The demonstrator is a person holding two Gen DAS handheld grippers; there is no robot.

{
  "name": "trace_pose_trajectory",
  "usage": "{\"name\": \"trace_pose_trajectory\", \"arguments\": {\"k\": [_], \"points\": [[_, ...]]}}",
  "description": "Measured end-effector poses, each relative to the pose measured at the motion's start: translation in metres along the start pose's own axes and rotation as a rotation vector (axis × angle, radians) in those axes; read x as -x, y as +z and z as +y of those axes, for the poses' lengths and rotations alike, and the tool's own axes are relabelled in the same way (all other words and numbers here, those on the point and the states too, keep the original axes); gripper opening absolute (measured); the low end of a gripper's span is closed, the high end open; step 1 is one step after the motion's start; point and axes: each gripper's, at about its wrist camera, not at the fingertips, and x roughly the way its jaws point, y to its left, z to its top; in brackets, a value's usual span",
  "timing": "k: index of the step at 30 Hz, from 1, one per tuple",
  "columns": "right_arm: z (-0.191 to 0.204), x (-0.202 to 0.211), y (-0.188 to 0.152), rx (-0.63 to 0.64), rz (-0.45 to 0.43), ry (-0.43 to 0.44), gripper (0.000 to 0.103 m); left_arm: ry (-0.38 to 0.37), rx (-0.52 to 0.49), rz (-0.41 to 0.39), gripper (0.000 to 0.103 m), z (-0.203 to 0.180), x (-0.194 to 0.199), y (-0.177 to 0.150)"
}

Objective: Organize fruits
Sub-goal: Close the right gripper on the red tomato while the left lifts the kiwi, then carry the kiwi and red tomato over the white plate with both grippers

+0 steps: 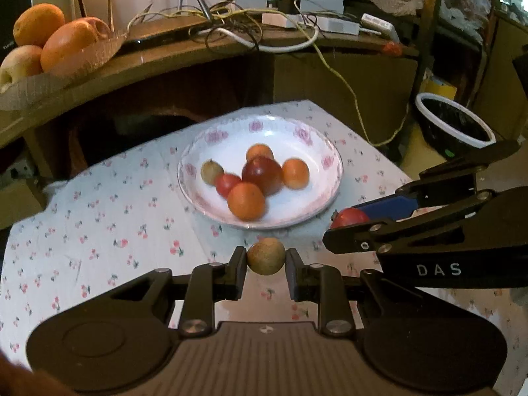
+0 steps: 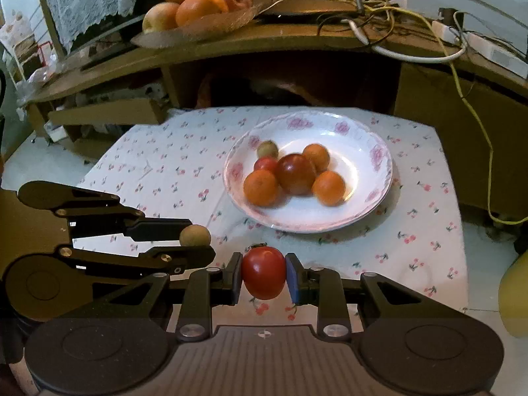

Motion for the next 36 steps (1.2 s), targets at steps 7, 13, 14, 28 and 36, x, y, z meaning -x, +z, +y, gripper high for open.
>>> {"name": "trace_pose_trajectory", "arguments": {"k": [7,13,14,28,36], "points": [[-0.013,0.000,0.019,-0.038,-0.053,-0.021,0.028,0.022,0.003,-0.045,0.031,0.006,-0.010,0.028],[-0.025,-0.012,0.039,-0.055,-0.087,-0.051,0.028,0.035,-0.007,-0.054,0.031,0.012,-0.037,0.048],[-0.028,-0.016,0.042,-0.057,-0.088,-0.054,0.028,0.035,-0.008,-0.053,0.031,0.013,-0.042,0.051],[-0.054,-0.045,0.062,-0.076,-0.085,-0.086,0.029,0.049,-0.024,-0.055,0.030,0.019,-0.069,0.069],[-0.060,-0.051,0.066,-0.085,-0.088,-0.084,0.030,0.056,-0.030,-0.059,0.029,0.019,-0.073,0.072]]}}
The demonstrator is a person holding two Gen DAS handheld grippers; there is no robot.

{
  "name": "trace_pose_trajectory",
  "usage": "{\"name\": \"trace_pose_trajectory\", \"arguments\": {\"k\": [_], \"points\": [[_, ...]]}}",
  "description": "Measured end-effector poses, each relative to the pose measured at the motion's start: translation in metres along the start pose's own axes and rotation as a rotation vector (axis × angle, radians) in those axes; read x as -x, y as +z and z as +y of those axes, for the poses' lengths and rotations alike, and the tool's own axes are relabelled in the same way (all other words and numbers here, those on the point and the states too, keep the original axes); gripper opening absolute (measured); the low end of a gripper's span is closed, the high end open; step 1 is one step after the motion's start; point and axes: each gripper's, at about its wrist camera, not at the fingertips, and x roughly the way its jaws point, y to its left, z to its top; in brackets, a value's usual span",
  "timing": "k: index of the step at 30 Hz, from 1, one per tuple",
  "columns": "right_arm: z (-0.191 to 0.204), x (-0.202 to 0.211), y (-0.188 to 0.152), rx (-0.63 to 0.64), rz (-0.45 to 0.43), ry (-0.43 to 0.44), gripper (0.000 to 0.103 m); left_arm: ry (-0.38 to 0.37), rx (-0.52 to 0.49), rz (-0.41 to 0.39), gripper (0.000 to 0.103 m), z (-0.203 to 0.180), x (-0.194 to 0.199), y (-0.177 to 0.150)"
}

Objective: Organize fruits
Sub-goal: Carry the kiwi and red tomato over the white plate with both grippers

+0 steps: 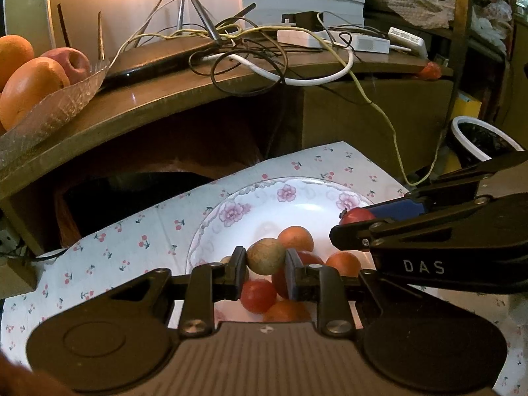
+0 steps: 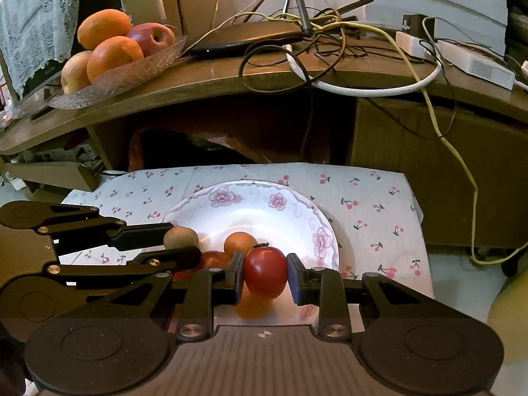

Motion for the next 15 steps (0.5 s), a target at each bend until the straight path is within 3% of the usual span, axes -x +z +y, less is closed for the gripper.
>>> {"name": "trace_pose_trajectory", "arguments": {"k": [15], "points": [[-0.001,-0.011,0.003,0.006,0.013,-0.007,0.030,-0.001,-0.006,-0.011,0.029,0.003,-0.003,0.003]]}}
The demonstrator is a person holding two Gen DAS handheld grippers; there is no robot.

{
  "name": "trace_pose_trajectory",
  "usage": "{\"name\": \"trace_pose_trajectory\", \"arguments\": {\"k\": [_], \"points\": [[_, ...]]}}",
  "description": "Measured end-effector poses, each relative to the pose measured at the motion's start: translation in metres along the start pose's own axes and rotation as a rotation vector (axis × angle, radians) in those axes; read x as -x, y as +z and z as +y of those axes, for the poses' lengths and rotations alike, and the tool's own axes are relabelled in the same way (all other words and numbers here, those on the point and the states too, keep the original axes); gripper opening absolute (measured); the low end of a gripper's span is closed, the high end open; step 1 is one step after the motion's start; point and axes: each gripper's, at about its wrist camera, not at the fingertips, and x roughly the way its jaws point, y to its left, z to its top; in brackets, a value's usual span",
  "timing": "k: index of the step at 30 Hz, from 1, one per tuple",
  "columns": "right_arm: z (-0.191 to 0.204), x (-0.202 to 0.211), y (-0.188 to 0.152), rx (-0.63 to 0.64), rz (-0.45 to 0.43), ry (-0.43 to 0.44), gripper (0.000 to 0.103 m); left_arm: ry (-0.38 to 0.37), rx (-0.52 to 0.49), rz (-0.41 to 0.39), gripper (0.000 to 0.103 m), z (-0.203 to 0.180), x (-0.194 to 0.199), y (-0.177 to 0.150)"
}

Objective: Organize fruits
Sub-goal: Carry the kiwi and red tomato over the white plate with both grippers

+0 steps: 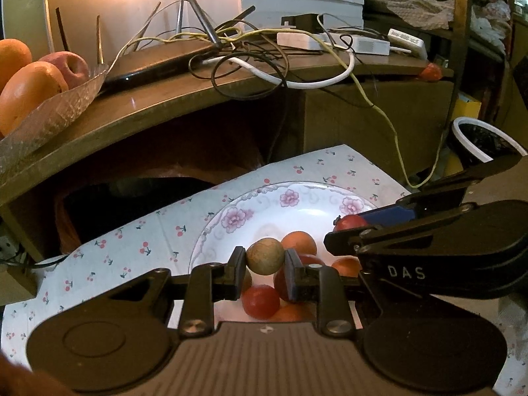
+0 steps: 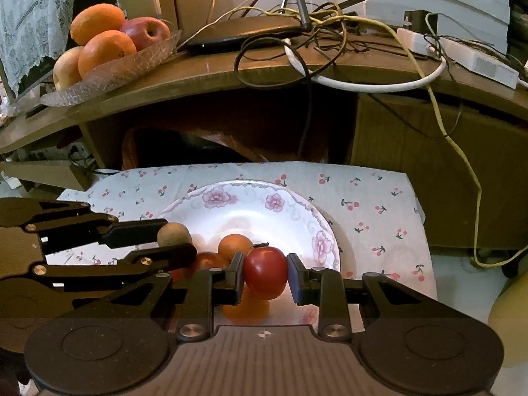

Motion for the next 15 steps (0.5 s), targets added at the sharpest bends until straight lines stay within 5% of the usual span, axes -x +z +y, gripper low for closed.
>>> {"name": "trace_pose_trajectory", "arguments": {"k": [15], "points": [[-0.0019,-0.0067,0.0020,-0.005,-0.011,0.006,0.030,0.015,0.006,-0.005,0.029,0.0026,-0.0070,0.0026]]}}
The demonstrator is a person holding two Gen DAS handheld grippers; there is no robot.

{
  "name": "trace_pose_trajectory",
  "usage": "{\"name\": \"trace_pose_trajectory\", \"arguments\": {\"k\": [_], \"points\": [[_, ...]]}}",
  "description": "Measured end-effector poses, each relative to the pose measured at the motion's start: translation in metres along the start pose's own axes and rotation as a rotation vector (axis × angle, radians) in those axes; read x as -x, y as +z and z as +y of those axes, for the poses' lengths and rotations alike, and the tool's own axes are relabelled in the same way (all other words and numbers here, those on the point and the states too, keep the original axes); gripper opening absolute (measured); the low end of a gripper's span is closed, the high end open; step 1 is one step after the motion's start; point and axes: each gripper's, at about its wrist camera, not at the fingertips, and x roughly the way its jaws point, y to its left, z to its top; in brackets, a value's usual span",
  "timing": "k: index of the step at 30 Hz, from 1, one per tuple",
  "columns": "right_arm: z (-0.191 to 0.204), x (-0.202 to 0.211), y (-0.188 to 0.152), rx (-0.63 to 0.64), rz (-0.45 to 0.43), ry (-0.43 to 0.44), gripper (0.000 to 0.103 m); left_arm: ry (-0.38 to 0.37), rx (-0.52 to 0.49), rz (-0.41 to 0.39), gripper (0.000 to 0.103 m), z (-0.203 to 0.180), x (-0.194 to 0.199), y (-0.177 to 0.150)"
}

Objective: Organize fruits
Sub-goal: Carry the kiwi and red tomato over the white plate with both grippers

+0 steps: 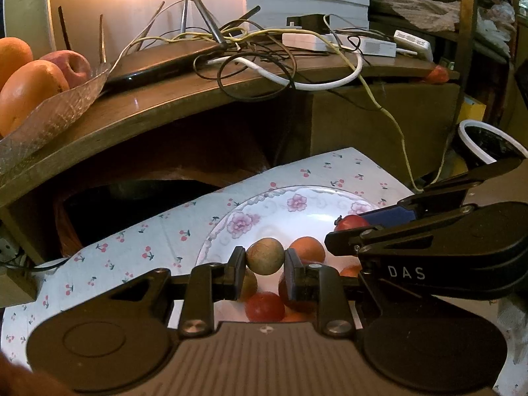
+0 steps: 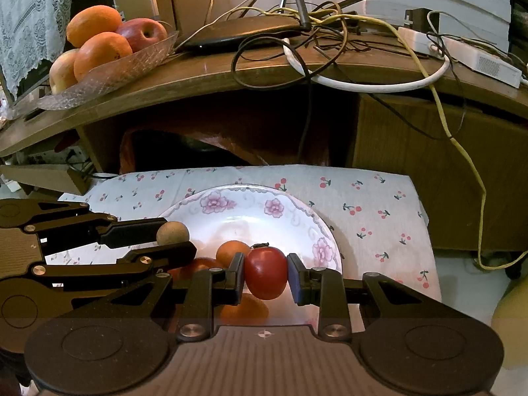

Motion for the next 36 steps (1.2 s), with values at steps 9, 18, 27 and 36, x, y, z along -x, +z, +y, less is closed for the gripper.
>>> {"name": "trace_pose_trajectory", "arguments": {"k": [9,18,27,36], "points": [[-0.001,-0.007,0.002,-0.004,0.001,0.000,0.030,0.008,0.006,0.005,0.029,0.002,-0.007,0.000],[-0.001,-0.014,0.002,0.005,-0.008,-0.011,0.030,0.009,0.015,0.011,0.029,0.005,-0.014,0.000],[0.000,-0.016,0.003,0.019,-0.021,-0.018,0.031,0.011,0.020,0.014,0.029,0.006,-0.017,-0.001],[-0.001,-0.018,0.002,0.011,-0.033,-0.017,0.031,0.016,0.019,0.019,0.029,0.007,-0.022,-0.001]]}}
